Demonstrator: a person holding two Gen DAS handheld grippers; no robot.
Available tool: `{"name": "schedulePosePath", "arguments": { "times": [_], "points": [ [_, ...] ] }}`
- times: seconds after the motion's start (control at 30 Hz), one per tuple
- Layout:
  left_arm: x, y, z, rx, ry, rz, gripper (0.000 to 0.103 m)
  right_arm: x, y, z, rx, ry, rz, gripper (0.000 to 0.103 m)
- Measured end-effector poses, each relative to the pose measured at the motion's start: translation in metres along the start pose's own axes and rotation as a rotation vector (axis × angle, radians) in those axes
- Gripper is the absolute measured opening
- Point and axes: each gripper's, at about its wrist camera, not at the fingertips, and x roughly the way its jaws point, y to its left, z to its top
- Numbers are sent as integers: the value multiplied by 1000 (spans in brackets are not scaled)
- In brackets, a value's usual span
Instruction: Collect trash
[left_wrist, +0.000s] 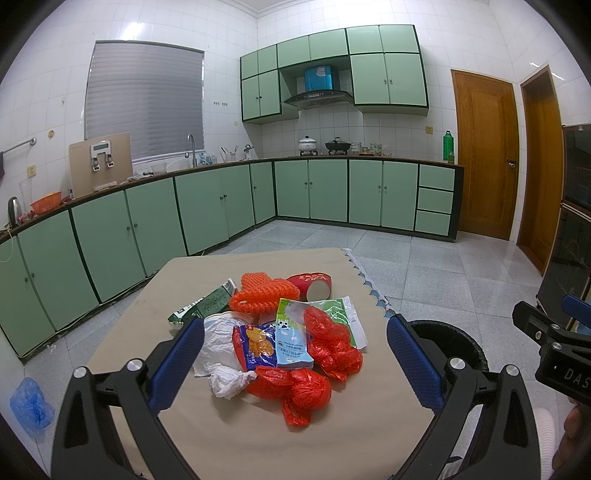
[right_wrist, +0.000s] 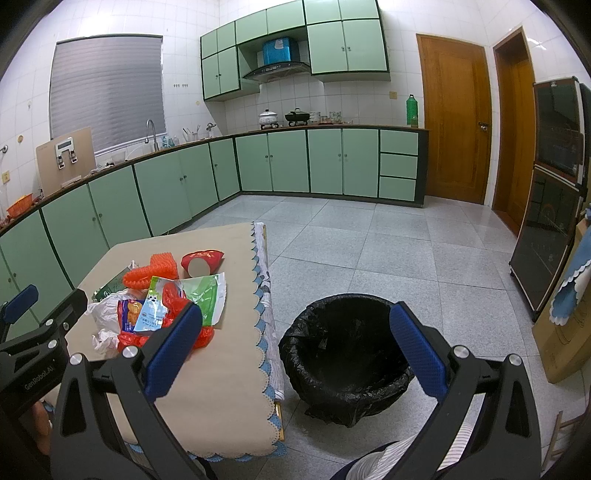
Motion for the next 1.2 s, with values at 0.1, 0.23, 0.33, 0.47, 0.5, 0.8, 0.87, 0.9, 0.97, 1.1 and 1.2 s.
{"name": "schedulePosePath", "arguments": {
  "times": [0.1, 0.23, 0.33, 0.47, 0.5, 0.8, 0.87, 0.9, 0.97, 1.1, 1.2],
  "points": [
    [0, 0, 0, -1, 1, 0, 97, 0, 0, 0, 0, -1, 1, 98],
    [1, 1, -1, -2, 3, -1, 97, 0, 0, 0, 0, -1, 1, 98],
    [3, 4, -2, -5, 6, -3, 97, 0, 0, 1, -1, 0, 2, 98],
    [9, 16, -3, 3, -5, 12, 97, 1, 2, 1, -8, -5, 6, 98],
    [11, 23, -3, -5, -9, 22, 97, 3, 2, 1, -10, -7, 10, 98],
    [27, 97, -14, -48, 10, 156, 97, 34, 39, 7, -56, -21, 89, 98],
    [29, 108, -18, -59, 20, 175, 97, 41, 50, 6, -68, -21, 113, 98],
    [31, 114, -20, -62, 25, 189, 97, 46, 57, 4, -75, -18, 125, 98],
    [34, 121, -24, -68, 35, 195, 97, 53, 68, 1, -86, -13, 147, 98],
    [44, 129, -35, -81, 69, 193, 97, 66, 90, -4, -105, -6, 189, 91],
    [54, 131, -42, -88, 102, 186, 94, 79, 101, -7, -115, 8, 204, 82]
  ]
}}
